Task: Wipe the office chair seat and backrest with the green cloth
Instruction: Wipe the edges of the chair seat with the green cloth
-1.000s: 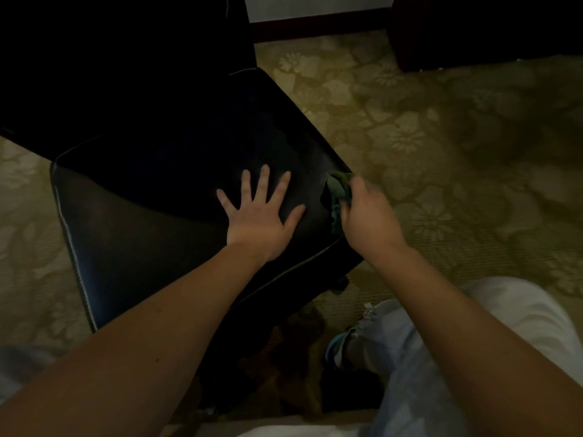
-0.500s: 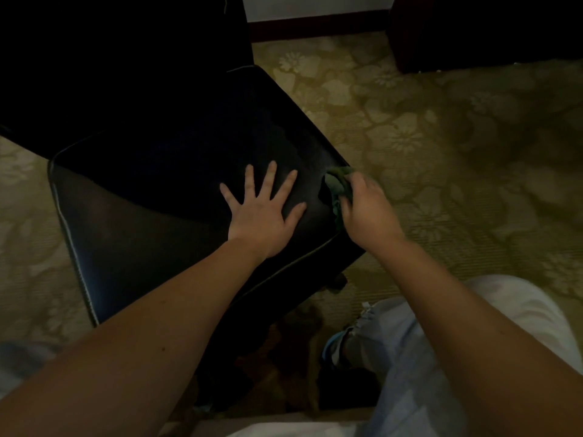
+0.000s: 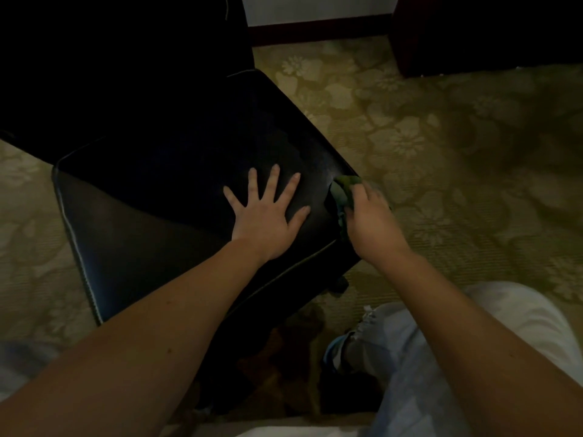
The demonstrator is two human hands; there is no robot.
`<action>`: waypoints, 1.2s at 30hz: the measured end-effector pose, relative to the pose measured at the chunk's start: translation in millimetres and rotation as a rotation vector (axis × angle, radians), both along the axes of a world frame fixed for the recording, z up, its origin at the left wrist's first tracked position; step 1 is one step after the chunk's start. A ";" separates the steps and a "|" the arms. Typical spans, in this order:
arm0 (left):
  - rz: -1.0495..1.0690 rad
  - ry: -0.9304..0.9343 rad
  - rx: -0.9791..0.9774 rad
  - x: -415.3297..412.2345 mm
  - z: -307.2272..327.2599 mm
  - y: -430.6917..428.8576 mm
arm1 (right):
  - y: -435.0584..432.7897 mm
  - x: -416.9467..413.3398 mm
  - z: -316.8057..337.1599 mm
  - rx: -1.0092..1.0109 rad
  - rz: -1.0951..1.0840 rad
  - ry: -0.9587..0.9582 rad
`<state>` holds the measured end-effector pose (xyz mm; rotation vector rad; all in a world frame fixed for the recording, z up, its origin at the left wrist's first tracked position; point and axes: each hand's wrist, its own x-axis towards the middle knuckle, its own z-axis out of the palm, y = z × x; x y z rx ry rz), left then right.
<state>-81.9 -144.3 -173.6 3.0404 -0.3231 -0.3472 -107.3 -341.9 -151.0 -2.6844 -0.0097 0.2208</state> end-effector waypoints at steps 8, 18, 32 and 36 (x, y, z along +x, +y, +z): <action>0.024 0.008 0.016 2.8 -1.4 -3.9 | 10.6 -8.0 -9.4 0.005 -0.183 -0.011; 0.031 0.017 0.037 3.3 0.0 -5.3 | 6.2 -23.5 -1.0 -0.035 -0.080 0.060; 0.025 0.047 0.020 5.7 5.8 -7.9 | -9.8 -0.9 -3.6 0.091 -0.106 -0.006; 0.044 0.027 0.047 5.9 3.4 -10.4 | 8.4 -11.5 -6.5 0.003 -0.161 0.022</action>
